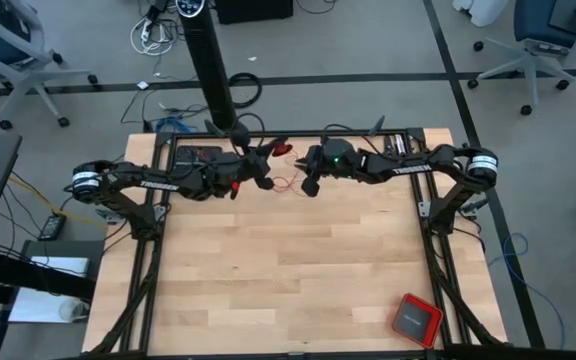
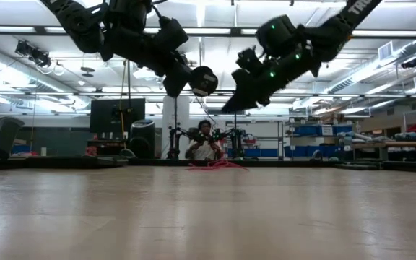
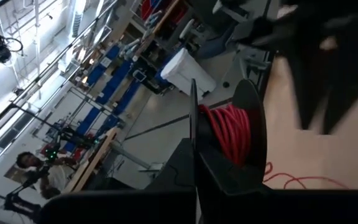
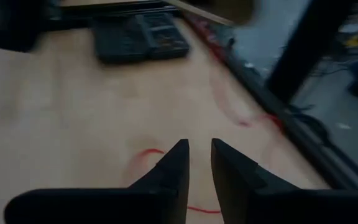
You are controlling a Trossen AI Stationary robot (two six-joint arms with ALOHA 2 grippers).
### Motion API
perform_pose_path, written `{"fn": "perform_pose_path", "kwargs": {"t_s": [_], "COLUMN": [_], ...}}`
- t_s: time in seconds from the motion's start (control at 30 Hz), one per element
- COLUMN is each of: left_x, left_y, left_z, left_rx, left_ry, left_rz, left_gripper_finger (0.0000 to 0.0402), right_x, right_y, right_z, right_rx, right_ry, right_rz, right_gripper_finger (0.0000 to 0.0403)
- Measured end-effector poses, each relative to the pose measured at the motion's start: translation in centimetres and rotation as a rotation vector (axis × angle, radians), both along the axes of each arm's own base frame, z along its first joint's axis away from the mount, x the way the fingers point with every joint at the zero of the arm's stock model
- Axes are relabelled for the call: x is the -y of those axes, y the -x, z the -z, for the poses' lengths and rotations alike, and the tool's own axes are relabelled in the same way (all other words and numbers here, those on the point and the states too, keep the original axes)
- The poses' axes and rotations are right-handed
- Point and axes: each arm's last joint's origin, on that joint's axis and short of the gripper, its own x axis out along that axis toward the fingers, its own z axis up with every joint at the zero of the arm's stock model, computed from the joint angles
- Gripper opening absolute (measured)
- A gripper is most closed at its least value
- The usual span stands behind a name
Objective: Coil cords
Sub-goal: Coil the red wire onto the spool
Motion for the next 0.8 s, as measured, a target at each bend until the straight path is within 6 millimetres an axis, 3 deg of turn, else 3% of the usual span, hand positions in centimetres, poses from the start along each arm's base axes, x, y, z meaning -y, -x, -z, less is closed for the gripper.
{"fn": "perform_pose_path", "kwargs": {"t_s": [0.13, 0.33, 0.53, 0.8], "left_x": [0.2, 0.4, 0.7, 1.1], "left_y": [-0.1, -0.2, -0.3, -0.5], "left_z": [0.0, -0.3, -0.6, -0.7], "left_rx": [0.006, 0.070, 0.097, 0.109], "left_ry": [0.001, 0.037, 0.033, 0.034], "left_rz": [0.016, 0.088, 0.104, 0.121], "left_gripper_finger": [0.0000, 0.0000, 0.0000, 0.0000], "right_x": [1.4, 2.2, 3.3, 4.9], "right_y": [1.1, 0.7, 0.3, -0.2], "right_z": [0.9, 2.1, 4.3, 6.1], "right_rx": [0.008, -0.039, -0.045, 0.009], "right_ry": [0.059, 0.172, 0.136, 0.045], "right_rz": [0.027, -0.027, 0.031, 0.047], "right_gripper_finger": [0.0072, 0.0105, 0.0134, 0.0138]}}
